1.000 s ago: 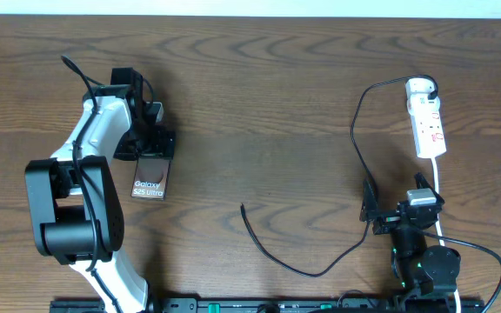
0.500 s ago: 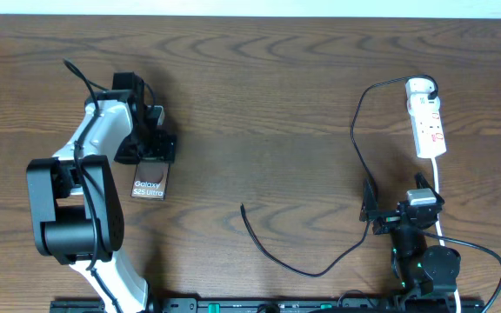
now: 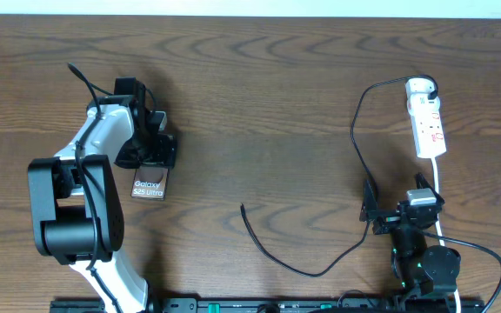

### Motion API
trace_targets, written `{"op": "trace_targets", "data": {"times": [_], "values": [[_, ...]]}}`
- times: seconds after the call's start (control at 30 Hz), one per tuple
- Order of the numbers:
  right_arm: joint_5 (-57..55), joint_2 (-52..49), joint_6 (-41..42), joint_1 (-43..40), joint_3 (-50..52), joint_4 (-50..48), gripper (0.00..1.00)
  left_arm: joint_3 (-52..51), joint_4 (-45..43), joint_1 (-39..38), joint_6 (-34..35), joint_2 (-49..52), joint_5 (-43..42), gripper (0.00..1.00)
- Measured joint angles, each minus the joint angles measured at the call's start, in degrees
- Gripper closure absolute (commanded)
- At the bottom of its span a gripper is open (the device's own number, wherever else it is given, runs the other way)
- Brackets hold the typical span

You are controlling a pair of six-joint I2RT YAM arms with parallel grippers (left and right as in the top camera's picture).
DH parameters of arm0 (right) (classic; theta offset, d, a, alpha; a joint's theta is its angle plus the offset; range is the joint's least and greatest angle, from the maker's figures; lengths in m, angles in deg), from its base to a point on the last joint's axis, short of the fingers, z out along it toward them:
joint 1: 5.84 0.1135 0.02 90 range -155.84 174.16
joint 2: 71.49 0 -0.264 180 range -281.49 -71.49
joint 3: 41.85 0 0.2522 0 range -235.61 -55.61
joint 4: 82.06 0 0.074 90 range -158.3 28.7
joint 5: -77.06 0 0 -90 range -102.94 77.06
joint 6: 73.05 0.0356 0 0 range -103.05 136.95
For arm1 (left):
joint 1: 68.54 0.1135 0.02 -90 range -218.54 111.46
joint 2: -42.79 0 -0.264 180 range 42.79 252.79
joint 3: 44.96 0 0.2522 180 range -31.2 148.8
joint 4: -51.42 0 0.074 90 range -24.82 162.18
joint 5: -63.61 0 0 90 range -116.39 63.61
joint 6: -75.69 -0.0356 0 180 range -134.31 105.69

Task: Plug charger to phone and switch on socket
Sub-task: 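Close the left gripper on the phone's long edges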

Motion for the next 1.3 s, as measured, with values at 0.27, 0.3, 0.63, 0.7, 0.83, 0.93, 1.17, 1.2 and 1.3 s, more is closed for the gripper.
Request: {"op": "trace_targets", "data": {"times": [0.27, 0.3, 0.63, 0.7, 0.83, 0.93, 1.17, 1.2, 1.3], "values": [[0.0, 0.0, 0.0, 0.0, 0.0, 0.0, 0.01, -1.2, -1.3, 0.0, -0.2, 0.0, 0.4, 0.13], [0.0, 0.0, 0.0, 0.0, 0.0, 0.0, 0.01, -1.3, -1.4, 0.0, -0.2, 0.0, 0.4, 0.13], [0.0, 0.0, 0.0, 0.0, 0.0, 0.0, 0.01, -1.4, -1.6, 0.0, -0.5, 0.0, 1.6, 0.13], [0.0, 0.0, 0.0, 0.0, 0.0, 0.0, 0.01, -1.5, -1.7, 0.0, -0.5, 0.0, 2.1, 0.13], [0.0, 0.0, 0.0, 0.0, 0.0, 0.0, 0.01, -1.6, -1.8, 0.0, -0.5, 0.0, 2.6, 0.13], [0.0, 0.0, 0.0, 0.0, 0.0, 0.0, 0.01, -1.6, -1.8, 0.0, -0.5, 0.0, 2.8, 0.13], [0.0, 0.0, 0.0, 0.0, 0.0, 0.0, 0.01, -1.7, -1.9, 0.0, -0.5, 0.0, 2.8, 0.13], [0.0, 0.0, 0.0, 0.0, 0.0, 0.0, 0.01, -1.7, -2.0, 0.0, -0.5, 0.0, 2.8, 0.13], [0.0, 0.0, 0.0, 0.0, 0.0, 0.0, 0.01, -1.7, -2.0, 0.0, -0.5, 0.0, 2.9, 0.13]]}}
